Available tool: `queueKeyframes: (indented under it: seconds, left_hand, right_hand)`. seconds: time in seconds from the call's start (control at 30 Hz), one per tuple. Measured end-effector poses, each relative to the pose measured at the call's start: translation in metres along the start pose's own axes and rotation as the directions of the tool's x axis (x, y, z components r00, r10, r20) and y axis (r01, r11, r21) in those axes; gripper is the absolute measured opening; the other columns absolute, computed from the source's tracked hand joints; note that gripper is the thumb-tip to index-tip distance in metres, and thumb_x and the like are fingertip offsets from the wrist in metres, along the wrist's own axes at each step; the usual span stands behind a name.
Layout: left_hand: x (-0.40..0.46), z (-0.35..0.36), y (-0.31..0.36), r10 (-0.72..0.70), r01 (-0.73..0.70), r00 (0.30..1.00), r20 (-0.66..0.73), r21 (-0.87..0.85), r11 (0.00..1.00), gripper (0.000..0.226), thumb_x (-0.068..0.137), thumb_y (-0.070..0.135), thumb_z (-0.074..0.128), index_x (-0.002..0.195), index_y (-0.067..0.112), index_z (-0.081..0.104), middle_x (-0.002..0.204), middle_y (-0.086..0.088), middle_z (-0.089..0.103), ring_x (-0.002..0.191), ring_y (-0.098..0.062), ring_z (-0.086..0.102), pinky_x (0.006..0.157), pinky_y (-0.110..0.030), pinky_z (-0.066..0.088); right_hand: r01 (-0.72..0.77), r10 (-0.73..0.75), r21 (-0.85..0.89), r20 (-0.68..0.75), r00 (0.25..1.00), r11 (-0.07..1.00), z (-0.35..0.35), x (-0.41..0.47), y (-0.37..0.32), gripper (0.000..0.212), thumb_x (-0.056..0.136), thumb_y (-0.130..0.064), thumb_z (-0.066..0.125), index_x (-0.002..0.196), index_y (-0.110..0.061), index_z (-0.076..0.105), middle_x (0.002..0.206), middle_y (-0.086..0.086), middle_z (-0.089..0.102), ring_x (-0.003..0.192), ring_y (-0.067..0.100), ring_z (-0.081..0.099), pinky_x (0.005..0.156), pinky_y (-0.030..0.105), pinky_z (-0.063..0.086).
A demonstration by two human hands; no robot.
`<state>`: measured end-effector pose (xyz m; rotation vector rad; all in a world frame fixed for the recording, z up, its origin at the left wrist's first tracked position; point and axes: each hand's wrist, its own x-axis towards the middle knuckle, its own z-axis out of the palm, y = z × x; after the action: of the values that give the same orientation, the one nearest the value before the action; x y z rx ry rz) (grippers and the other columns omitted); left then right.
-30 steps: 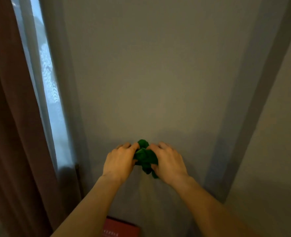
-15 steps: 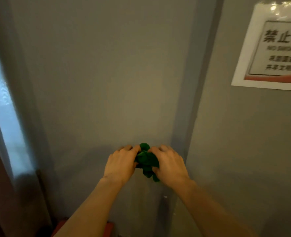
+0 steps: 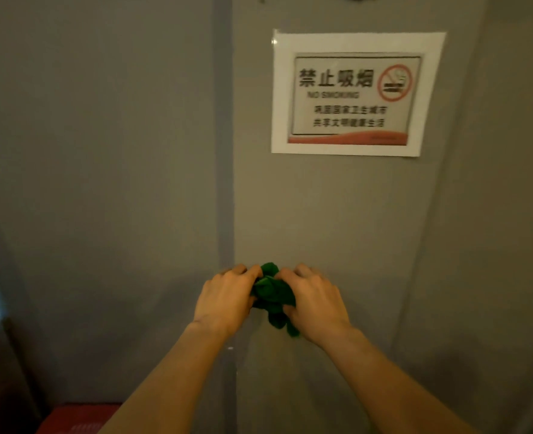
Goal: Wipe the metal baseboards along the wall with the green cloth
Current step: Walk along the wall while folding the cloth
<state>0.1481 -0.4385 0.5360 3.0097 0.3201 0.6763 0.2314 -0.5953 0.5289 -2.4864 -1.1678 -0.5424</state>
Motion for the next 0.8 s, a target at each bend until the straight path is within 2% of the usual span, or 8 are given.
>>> queueKeyframes:
  seconds: [0.17, 0.3, 0.57, 0.8]
  left_hand:
    - [0.005, 0.007, 0.079, 0.005, -0.005, 1.000, 0.008, -0.012, 1.000, 0.032, 0.095, 0.027, 0.064, 0.124, 0.025, 0.049, 0.113, -0.004, 0.060, 0.104, -0.031, 0.060, 0.075, -0.044, 0.053]
    - [0.008, 0.014, 0.111, 0.008, -0.008, 1.000, 0.023, -0.005, 1.000, 0.034, 0.095, 0.027, 0.064, 0.125, 0.026, 0.049, 0.115, -0.003, 0.061, 0.105, -0.030, 0.060, 0.078, -0.044, 0.054]
    - [0.025, 0.027, 0.125, 0.064, -0.062, 0.997, 0.039, -0.039, 0.997, 0.031, 0.094, 0.025, 0.066, 0.121, 0.024, 0.050, 0.111, -0.003, 0.061, 0.103, -0.030, 0.060, 0.076, -0.045, 0.054]
    - [0.039, 0.037, 0.104, 0.087, -0.085, 0.995, 0.040, -0.064, 0.994, 0.032, 0.094, 0.025, 0.066, 0.122, 0.025, 0.050, 0.112, -0.003, 0.060, 0.104, -0.030, 0.059, 0.076, -0.045, 0.054]
  right_hand:
    - [-0.005, 0.005, -0.011, -0.019, 1.000, 1.000, -0.034, -0.033, 0.063, 0.047, 0.078, -0.019, 0.074, 0.118, -0.029, 0.054, 0.107, 0.001, 0.054, 0.099, 0.026, 0.051, 0.067, 0.037, 0.049]
    - [-0.007, 0.007, 0.003, -0.011, 1.000, 1.000, -0.042, -0.048, 0.091, 0.047, 0.077, -0.019, 0.074, 0.119, -0.028, 0.055, 0.106, 0.001, 0.054, 0.099, 0.026, 0.051, 0.066, 0.038, 0.050]
    - [-0.057, 0.057, -0.024, -0.018, 0.998, 0.998, -0.041, -0.053, 0.113, 0.049, 0.078, -0.018, 0.074, 0.122, -0.028, 0.054, 0.109, 0.002, 0.054, 0.100, 0.026, 0.051, 0.066, 0.039, 0.051]
    - [-0.082, 0.082, -0.068, -0.007, 0.997, 0.994, -0.028, -0.036, 0.107, 0.049, 0.079, -0.022, 0.074, 0.122, -0.030, 0.052, 0.109, 0.002, 0.054, 0.099, 0.027, 0.052, 0.063, 0.037, 0.047]
